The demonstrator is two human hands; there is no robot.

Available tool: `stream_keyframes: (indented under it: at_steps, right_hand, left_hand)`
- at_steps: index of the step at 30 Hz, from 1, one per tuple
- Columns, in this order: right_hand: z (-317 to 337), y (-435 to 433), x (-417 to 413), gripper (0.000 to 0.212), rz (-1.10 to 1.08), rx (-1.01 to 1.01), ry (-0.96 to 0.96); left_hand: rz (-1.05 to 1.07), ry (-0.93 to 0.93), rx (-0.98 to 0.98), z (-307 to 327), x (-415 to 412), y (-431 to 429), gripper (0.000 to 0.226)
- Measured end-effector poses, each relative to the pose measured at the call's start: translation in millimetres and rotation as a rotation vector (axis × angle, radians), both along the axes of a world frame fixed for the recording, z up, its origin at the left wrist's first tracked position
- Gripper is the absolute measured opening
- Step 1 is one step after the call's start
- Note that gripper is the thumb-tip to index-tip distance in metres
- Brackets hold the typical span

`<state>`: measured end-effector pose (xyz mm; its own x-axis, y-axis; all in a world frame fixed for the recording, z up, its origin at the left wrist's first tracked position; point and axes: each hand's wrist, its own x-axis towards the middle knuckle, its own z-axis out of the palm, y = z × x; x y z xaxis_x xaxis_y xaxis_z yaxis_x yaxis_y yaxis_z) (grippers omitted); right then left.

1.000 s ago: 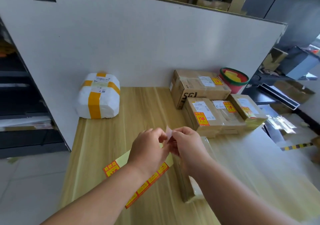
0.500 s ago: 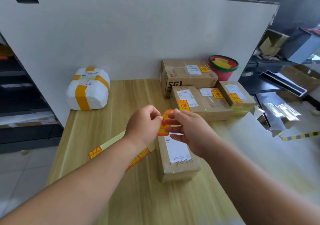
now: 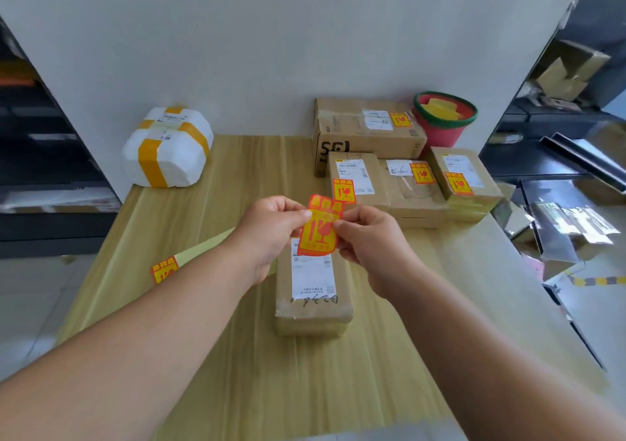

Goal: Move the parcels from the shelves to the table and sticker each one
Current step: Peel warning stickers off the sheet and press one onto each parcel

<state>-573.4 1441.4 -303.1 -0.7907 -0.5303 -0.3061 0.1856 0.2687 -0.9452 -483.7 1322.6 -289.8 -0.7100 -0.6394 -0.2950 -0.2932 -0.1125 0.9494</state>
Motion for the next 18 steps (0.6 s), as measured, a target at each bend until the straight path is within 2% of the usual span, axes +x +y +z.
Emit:
stream_keyframes:
  at_steps: [6,9,18]
  right_hand:
    - [-35.0,-3.3,9.7,0.014,0.049,0.036,-0.048]
    - [-55.5,-5.5,14.9,0.010,0.065,0.130,-0.004]
    - [-96.0,-13.8,21.8,0.018,0.160,0.292,0.130]
  left_hand:
    - [0.107,-0.110,0.033,-42.7,12.4,2.4,0.019]
    - [0.132,-0.165,0.043,-63.5,18.5,2.2,0.020]
    - [0.109,-0.271,0.040,-102.3,29.7,-6.4,0.020]
